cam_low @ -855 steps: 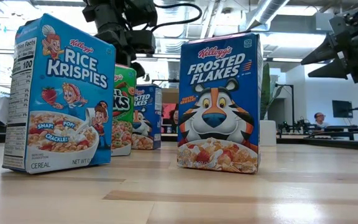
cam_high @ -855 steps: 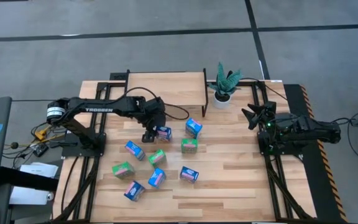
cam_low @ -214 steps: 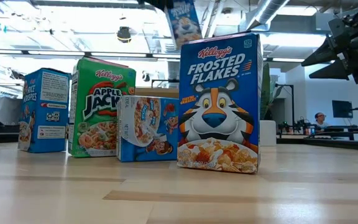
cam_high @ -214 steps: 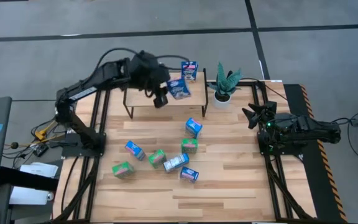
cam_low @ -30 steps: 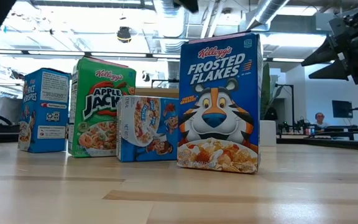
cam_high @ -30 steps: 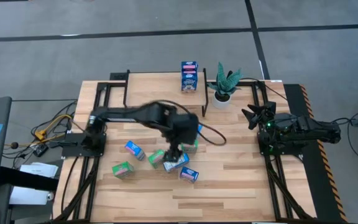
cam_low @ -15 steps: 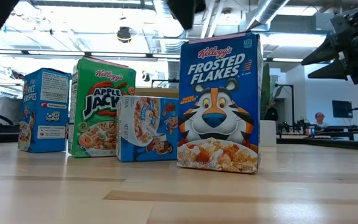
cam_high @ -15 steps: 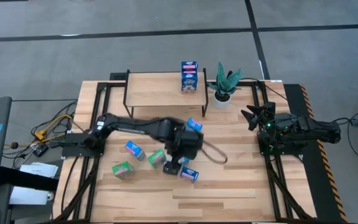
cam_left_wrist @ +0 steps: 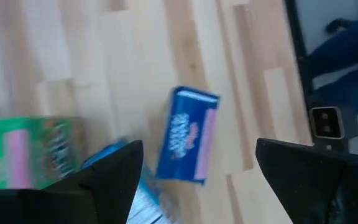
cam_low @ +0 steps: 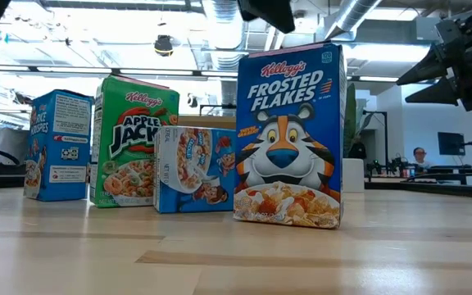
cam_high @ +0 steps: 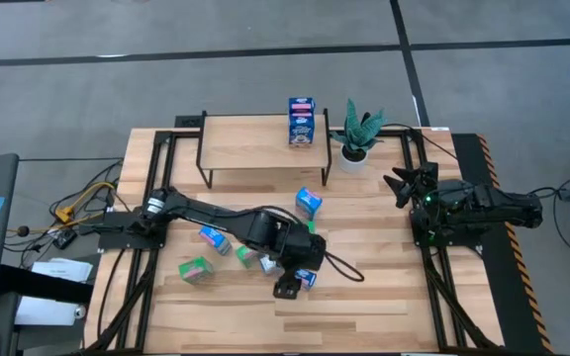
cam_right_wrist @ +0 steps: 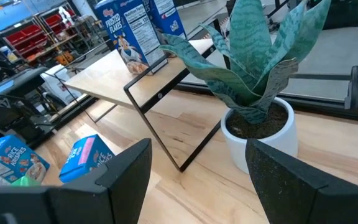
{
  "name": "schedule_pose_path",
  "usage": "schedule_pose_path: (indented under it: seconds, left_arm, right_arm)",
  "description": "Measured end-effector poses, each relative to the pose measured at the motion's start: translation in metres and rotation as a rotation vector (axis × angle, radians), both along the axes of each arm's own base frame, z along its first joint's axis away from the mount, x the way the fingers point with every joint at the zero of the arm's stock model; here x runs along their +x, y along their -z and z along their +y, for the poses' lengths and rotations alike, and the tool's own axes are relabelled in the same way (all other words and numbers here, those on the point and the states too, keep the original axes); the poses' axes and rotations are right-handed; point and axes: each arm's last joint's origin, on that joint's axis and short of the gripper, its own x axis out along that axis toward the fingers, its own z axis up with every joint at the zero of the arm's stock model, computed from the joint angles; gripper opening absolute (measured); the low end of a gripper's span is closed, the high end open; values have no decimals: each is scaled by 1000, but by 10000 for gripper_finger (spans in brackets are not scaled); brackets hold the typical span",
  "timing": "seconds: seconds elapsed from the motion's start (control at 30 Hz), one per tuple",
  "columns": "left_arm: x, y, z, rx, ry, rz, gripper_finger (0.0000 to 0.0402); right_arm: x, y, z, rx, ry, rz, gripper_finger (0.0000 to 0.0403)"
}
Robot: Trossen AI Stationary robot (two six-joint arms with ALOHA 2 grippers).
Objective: Stack cereal on shelf
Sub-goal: Put the blue cereal box on the shelf aligned with the other blue cereal boxes
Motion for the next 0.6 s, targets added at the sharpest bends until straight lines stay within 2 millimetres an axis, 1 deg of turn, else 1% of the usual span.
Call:
schedule_pose_path:
  seconds: [0.13,0.23,0.33,0.5,0.6]
  left_arm:
    - [-8,-3,0,-90,59,-108,302]
    - [-15,-2,4,-67,78,-90,302]
    - [-18,-8,7,-17,95,-111,302]
    - [-17,-7,4,-53,83,-108,302]
    - [-17,-6,1,-67,13,-103,302]
  right_arm:
    - [0,0,0,-2,-5,0,286]
    - [0,0,0,-2,-7,0,286]
    - [0,0,0,-3,-9,1,286]
    - [0,0,0,-3,-10,1,286]
    - [0,0,0,-3,-10,1,286]
